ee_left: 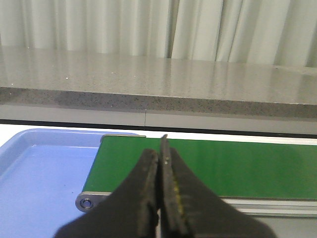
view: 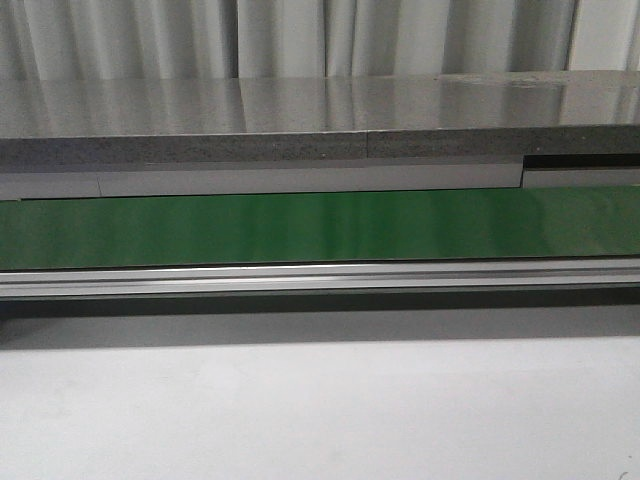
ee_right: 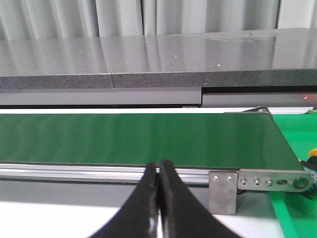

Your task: Move button from left to right

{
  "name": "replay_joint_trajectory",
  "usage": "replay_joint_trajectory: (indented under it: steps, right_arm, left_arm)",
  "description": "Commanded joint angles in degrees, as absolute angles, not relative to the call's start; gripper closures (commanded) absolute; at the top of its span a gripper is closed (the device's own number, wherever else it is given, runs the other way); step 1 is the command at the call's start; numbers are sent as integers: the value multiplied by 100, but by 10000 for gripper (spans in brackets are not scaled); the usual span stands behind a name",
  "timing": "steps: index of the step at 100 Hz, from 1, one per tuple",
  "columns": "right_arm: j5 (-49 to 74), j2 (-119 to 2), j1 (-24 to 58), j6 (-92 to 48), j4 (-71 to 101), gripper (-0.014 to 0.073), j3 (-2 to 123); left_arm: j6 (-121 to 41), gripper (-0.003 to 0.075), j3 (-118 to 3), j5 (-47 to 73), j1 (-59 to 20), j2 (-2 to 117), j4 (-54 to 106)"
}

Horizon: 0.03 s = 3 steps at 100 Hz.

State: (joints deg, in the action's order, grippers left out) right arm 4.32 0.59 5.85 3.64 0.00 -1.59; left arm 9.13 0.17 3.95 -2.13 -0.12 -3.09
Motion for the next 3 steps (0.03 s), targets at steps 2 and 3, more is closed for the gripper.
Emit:
replay_joint_trajectory:
  steps: [2, 3]
  right_arm:
    - [-64, 168, 580, 352, -58, 662, -60]
    - [-64, 168, 580, 352, -58, 662, -60]
  left_arm:
    - [976, 741, 272, -98, -262, -193, -320]
    - [976, 741, 272, -98, -262, -193, -320]
